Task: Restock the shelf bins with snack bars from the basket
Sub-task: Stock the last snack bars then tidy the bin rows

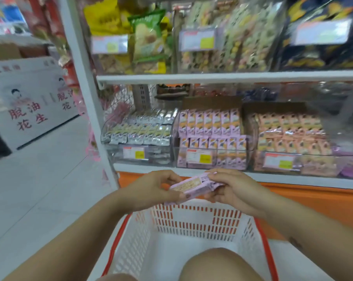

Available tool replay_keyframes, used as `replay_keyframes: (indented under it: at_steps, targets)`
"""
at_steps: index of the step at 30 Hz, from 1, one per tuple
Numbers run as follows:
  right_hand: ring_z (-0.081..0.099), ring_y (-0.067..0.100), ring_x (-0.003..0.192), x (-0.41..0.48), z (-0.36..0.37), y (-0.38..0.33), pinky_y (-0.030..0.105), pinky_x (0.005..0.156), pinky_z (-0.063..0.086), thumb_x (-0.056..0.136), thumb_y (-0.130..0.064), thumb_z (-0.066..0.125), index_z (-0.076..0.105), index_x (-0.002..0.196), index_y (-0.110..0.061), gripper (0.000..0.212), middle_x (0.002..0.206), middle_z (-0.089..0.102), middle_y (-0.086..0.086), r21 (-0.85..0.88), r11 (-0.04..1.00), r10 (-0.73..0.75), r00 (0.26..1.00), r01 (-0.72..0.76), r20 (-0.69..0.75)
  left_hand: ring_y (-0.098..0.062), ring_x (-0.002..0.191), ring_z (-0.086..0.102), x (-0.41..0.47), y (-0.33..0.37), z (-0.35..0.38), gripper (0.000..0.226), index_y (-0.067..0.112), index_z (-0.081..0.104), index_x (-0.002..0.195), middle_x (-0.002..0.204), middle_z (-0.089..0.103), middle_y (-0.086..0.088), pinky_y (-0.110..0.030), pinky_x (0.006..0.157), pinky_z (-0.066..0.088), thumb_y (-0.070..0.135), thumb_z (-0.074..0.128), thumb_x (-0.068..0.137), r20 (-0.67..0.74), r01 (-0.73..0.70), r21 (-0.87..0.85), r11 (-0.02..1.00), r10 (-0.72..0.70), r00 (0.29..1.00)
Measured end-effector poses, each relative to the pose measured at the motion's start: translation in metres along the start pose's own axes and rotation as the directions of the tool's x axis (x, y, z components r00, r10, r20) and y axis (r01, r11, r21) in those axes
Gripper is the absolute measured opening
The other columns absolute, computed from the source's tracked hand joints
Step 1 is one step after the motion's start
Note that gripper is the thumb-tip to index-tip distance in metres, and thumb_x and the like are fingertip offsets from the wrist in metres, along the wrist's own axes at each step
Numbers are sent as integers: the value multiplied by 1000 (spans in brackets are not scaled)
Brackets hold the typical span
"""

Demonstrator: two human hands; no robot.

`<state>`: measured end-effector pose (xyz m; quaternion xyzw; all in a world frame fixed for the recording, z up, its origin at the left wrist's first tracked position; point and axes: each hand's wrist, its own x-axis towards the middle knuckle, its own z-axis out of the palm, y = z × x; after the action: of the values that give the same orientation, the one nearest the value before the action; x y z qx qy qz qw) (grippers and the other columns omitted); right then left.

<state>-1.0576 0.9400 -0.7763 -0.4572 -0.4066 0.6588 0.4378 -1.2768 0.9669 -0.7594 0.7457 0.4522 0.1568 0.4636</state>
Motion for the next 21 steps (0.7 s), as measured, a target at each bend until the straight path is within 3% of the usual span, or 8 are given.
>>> replay_keyframes:
  at_steps: [3, 5, 8, 10, 12, 14, 17, 21]
  targets:
    - [66, 24, 75, -21, -12, -22, 36, 77, 55, 91, -15, 56, 63, 109, -8, 21, 100, 67, 12, 9, 998, -54, 997, 55, -55, -19, 79, 65, 6, 32, 8, 14, 12, 61, 97, 87, 73, 0, -34, 79, 54, 22, 66, 88, -80, -45, -128, 991, 35, 996]
    - [64, 9, 95, -35, -21, -32, 31, 86, 53, 89, -23, 61, 60, 112, -27, 24, 115, 64, -7, -294, 943, -184, 980, 156, -70, -17, 66, 60, 9, 47, 11, 11, 12, 62, 93, 70, 66, 5, -32, 71, 52, 22, 58, 93, -124, -33, -232, 972, 3, 992]
    - [46, -13, 113, -54, -30, -41, 20, 94, 42, 81, -35, 71, 49, 114, -51, 42, 122, 48, -35, -742, 609, -366, 929, 282, 52, -17, 57, 55, 11, 61, 14, 14, 14, 63, 96, 64, 48, -1, -29, 64, 48, 27, 59, 92, -118, 69, -345, 936, -116, 986]
    - [40, -17, 116, -63, -30, -42, 11, 94, 36, 80, -36, 72, 47, 113, -55, 45, 121, 44, -39, -830, 443, -407, 901, 338, 150, -17, 54, 52, 13, 68, 19, 16, 13, 60, 92, 62, 43, -2, -28, 60, 46, 29, 61, 91, -100, 133, -385, 913, -185, 978]
    - [42, -18, 114, -66, -27, -42, 3, 89, 35, 82, -31, 72, 49, 110, -52, 42, 120, 49, -34, -852, 362, -441, 875, 377, 200, -17, 51, 50, 17, 72, 24, 24, 10, 54, 88, 62, 41, -3, -28, 57, 44, 33, 62, 90, -118, 169, -414, 894, -237, 964]
    - [46, -18, 109, -65, -26, -41, 0, 85, 37, 80, -29, 74, 53, 106, -48, 38, 113, 53, -31, -849, 366, -475, 861, 381, 182, -16, 49, 48, 21, 73, 27, 38, 8, 50, 87, 60, 44, -4, -28, 55, 44, 45, 59, 88, -126, 189, -463, 866, -275, 953]
    - [52, -14, 103, -63, -28, -41, 8, 86, 44, 78, -32, 75, 55, 102, -48, 34, 111, 54, -33, -814, 481, -474, 877, 327, 72, -15, 54, 52, 23, 75, 29, 51, 12, 58, 96, 62, 60, -5, -28, 58, 47, 61, 47, 86, -87, 159, -598, 786, -260, 962]
    - [56, -8, 98, -54, -31, -36, 10, 74, 49, 77, -26, 77, 59, 94, -39, 28, 106, 60, -24, -663, 679, -492, 866, 317, -90, -17, 87, 63, 29, 71, 47, 65, 12, 56, 123, 106, 65, -5, -31, 71, 54, 54, 63, 74, -133, 27, -649, 760, -148, 980]
